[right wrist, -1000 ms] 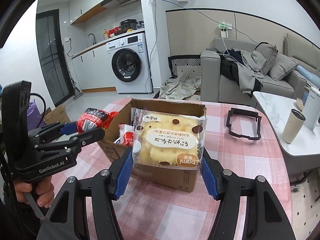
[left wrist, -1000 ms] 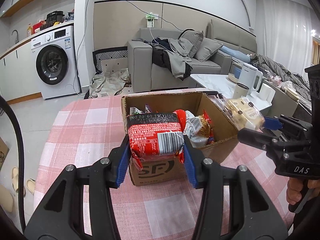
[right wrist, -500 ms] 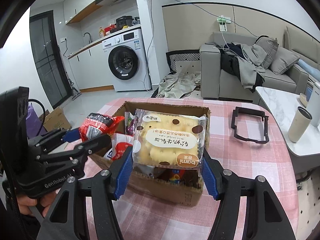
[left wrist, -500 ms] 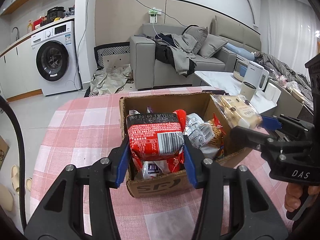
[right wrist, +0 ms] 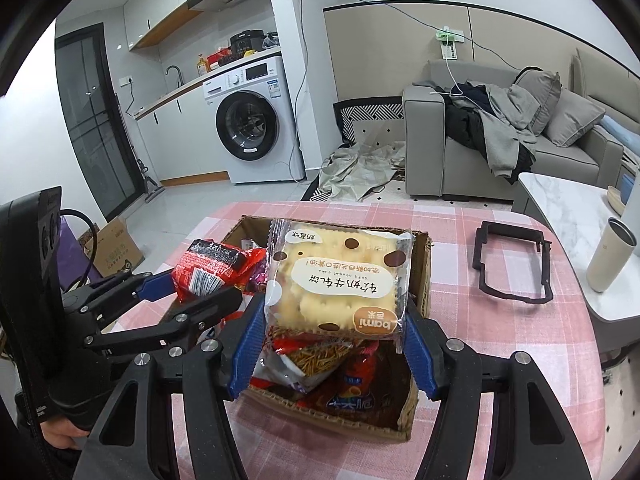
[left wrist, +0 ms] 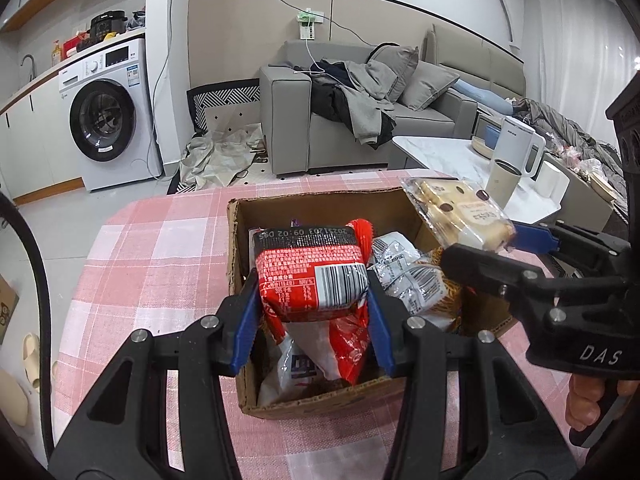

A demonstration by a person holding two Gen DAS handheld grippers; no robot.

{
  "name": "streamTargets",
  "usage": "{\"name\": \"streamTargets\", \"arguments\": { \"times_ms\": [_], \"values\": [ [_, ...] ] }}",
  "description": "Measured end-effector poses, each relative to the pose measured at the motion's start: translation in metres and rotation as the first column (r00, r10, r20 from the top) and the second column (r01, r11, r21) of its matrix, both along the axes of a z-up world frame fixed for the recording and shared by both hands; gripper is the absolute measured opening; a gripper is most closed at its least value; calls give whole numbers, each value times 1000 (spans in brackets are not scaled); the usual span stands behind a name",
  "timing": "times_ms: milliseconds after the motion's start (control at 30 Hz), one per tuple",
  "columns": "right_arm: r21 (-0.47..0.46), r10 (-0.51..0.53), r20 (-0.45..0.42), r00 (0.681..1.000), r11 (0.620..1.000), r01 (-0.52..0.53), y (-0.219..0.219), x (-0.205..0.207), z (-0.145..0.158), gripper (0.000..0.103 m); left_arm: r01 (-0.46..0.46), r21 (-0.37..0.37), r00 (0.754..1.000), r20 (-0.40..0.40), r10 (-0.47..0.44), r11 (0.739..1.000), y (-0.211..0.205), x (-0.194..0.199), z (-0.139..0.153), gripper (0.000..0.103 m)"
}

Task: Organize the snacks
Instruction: 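Open both tools to release the packs and withdraw from the box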

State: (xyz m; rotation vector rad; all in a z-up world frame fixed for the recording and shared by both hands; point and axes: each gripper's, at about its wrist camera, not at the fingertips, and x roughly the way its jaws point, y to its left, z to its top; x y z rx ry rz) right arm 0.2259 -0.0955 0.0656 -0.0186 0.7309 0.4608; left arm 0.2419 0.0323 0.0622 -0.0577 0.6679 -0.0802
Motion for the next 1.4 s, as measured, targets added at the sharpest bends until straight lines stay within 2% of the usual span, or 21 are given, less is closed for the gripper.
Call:
{"name": "streamTargets", "arguments": {
  "times_ms": [467,567,633,667,700,733,833,900,1100,1400],
  "values": [
    [32,-27,-25,999,999,27,-9,20,-14,65,-6,-20,1000,-1,6,1000,6,12,-11,45],
    [51,-2,-18,1000,999,3,-9,16,-11,77,-12,-12,1000,3,12,1000,7,6,-11,49],
    [48,8,12,1000,999,-8,-9,11,-7,90,-15,-26,1000,15,15,1000,10,0,-8,65],
    [43,9,29,1000,999,-10,-8,8,-5,92,-6,-38,1000,30,7,999,11,-4,-7,69],
    [39,14,49,999,999,-16,-9,3,-2,94,-5,-40,999,40,6,999,12,-9,-5,82],
    [35,17,58,998,999,-19,-9,0,0,96,-16,-30,999,51,17,999,13,-14,-2,90],
    [40,28,84,996,999,-32,-12,-12,5,100,-24,-25,995,93,26,999,17,-30,4,103],
    [43,27,111,993,999,-32,-15,-22,9,103,-20,-47,994,105,25,999,22,-40,6,103],
    [74,42,155,987,996,-54,-25,-52,13,103,-39,-63,989,142,48,997,33,-80,14,103],
    [109,16,211,977,993,-40,-35,-91,-1,103,-80,-5,978,195,80,997,34,-139,6,103]
  ]
}}
